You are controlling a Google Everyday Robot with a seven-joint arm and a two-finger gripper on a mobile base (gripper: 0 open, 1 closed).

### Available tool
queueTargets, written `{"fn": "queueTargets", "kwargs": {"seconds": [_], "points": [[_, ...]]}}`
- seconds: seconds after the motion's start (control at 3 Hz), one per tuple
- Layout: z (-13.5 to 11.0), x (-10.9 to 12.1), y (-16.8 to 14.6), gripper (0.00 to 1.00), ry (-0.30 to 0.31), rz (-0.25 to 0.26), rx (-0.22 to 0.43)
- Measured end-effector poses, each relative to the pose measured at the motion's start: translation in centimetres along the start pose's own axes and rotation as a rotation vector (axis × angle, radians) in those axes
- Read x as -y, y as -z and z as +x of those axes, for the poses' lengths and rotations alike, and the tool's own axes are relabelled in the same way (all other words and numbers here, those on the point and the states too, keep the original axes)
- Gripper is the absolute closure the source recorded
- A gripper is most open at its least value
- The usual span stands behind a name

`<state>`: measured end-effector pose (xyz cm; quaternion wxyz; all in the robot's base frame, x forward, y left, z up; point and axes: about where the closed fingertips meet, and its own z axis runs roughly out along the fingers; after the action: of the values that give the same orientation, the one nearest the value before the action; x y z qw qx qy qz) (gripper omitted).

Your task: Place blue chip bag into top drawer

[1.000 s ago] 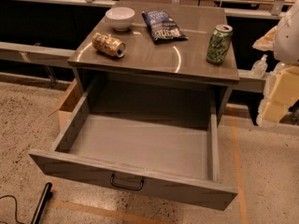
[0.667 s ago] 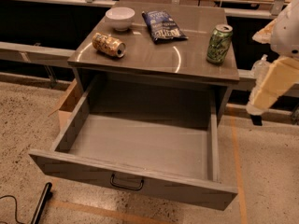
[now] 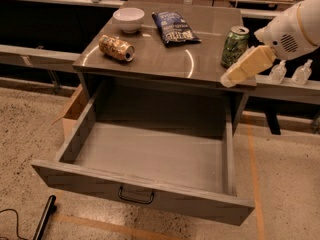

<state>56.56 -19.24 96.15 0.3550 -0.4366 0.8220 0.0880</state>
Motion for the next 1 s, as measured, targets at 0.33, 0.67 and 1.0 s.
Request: {"fn": "queueTargets", "kwargs": {"seconds": [0.33,0.67,1.0], "points": [[-2.3,1.6,-3.6,0.0,-0.087,0.009,0.167],[-3.5,2.7,-3.6,0.0,-0.093,0.049,0.21],[-3.5,2.6,-3.6,0.0,-0.092,0.045,0.208]]}}
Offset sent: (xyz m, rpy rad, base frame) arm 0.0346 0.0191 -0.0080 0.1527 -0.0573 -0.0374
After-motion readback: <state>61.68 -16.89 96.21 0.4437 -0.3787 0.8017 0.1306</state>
